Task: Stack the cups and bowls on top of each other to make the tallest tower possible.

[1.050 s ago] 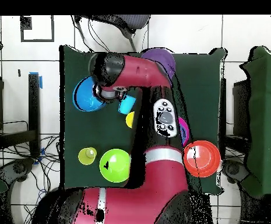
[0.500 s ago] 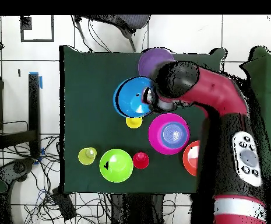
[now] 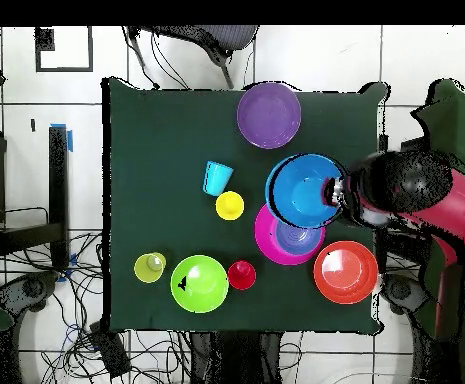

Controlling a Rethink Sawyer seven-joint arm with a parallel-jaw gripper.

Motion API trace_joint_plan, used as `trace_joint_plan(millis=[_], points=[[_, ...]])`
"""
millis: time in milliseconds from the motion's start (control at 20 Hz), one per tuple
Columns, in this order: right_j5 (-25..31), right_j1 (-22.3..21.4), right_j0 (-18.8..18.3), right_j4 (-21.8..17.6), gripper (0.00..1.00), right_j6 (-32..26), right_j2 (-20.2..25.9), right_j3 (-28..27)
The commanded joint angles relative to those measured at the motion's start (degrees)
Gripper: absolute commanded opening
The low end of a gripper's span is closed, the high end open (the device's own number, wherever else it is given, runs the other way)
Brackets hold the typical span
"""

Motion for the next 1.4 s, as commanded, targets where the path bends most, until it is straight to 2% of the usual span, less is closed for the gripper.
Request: trace_joint_plan(millis=[50, 250, 600, 750, 850, 1050, 1400], points=[[-4.5, 1.1, -2.0, -6.1, 0.00, -21.9, 11.2, 8.4], [-5.4, 0.8, -5.7, -5.9, 0.00, -24.2, 14.8, 10.4], [-8.5, 0.8, -12.5, -4.5, 0.00, -24.1, 22.3, 14.9], [-8.9, 1.2, -16.8, -3.1, 0.00, -24.4, 27.0, 17.7], [-9.0, 1.9, -19.6, -3.6, 0.00, -24.9, 29.5, 19.4], [-11.5, 3.7, -22.9, -7.9, 0.00, -23.7, 31.8, 21.3], [-10.7, 6.3, -27.0, -13.4, 0.00, -23.7, 35.6, 21.7]])
